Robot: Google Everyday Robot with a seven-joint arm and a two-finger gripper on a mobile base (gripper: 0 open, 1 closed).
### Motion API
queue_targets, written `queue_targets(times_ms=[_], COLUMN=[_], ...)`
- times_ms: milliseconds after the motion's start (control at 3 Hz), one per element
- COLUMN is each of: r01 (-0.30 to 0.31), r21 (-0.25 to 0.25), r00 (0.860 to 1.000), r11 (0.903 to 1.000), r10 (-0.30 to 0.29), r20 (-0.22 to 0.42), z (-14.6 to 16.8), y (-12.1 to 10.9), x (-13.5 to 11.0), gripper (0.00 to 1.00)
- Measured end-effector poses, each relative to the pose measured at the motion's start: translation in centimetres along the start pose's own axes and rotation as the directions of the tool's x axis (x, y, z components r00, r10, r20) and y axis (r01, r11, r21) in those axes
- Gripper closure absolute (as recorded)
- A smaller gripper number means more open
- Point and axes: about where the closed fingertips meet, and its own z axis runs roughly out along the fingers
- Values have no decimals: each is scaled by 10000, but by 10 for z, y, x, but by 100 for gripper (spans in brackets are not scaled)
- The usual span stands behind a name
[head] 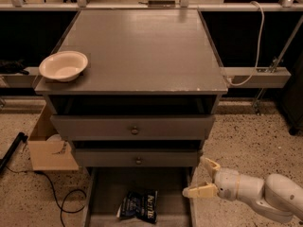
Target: Pick blue chip bag from bottom drawer and place on counter
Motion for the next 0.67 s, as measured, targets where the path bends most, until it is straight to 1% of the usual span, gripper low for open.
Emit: queue_targets(times_ms=[333, 667], r01=[498, 1329], r21=[430, 1076], r00=[9976, 9807], r11=[9978, 9853], r10=[-477, -1151], r20=[-494, -1580], z=[-3, -36], y=[5, 21], x=[-1, 47], gripper=[0, 0])
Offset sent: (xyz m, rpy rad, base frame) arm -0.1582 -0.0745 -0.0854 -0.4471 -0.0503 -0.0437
